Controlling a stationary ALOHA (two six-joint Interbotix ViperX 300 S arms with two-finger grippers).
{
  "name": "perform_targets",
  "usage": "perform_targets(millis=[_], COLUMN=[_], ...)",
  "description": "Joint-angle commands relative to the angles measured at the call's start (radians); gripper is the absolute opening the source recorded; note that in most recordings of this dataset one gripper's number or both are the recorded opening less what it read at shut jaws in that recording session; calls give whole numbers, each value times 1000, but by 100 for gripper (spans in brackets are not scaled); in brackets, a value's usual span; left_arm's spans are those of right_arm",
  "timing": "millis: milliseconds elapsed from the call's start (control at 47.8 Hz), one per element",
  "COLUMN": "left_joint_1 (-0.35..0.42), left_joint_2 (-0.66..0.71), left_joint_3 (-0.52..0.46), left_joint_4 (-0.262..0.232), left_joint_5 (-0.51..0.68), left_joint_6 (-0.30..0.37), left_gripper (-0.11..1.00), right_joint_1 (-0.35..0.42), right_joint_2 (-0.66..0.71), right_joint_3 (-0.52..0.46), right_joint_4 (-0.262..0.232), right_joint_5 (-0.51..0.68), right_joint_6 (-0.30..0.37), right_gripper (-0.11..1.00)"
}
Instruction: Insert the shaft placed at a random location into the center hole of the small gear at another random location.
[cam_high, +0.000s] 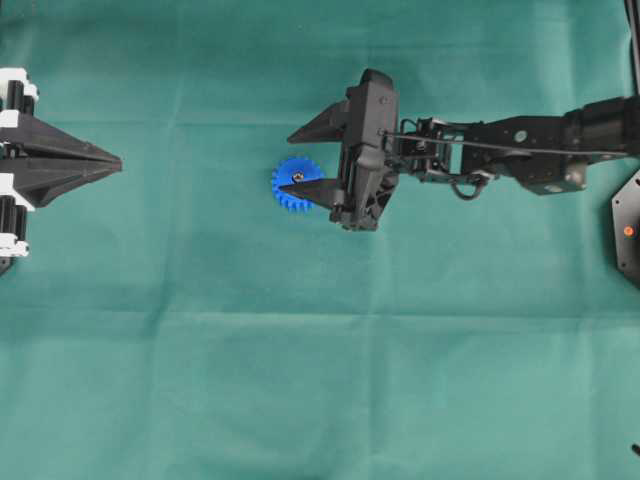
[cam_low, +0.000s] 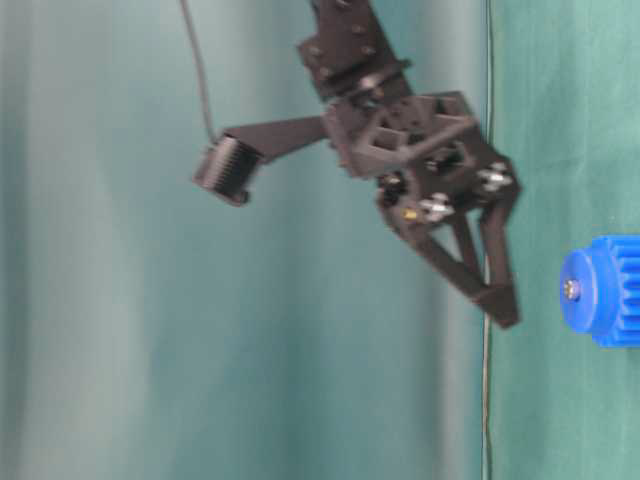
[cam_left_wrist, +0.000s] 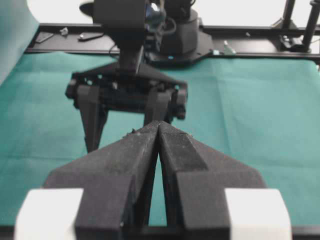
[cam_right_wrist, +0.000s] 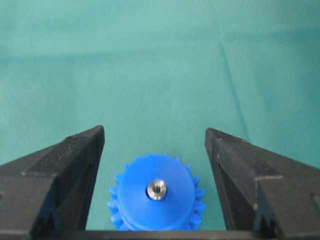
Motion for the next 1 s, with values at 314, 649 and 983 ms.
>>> perform_targets(millis=[314, 649, 983], left_joint_1=[3, 3, 3], left_joint_2=[6, 6, 6], left_joint_3=[-11, -11, -11], left_joint_4=[3, 2, 3], left_joint_5=[-6, -8, -14], left_joint_6=[-5, -5, -3], left_gripper=[3, 3, 3], right_joint_1=[3, 3, 3], right_joint_2=[-104, -255, -420], right_joint_3=[34, 178, 328], right_joint_4=[-2, 0, 2], right_joint_5=[17, 12, 12], right_joint_6=[-2, 2, 2], right_gripper=[79, 79, 79])
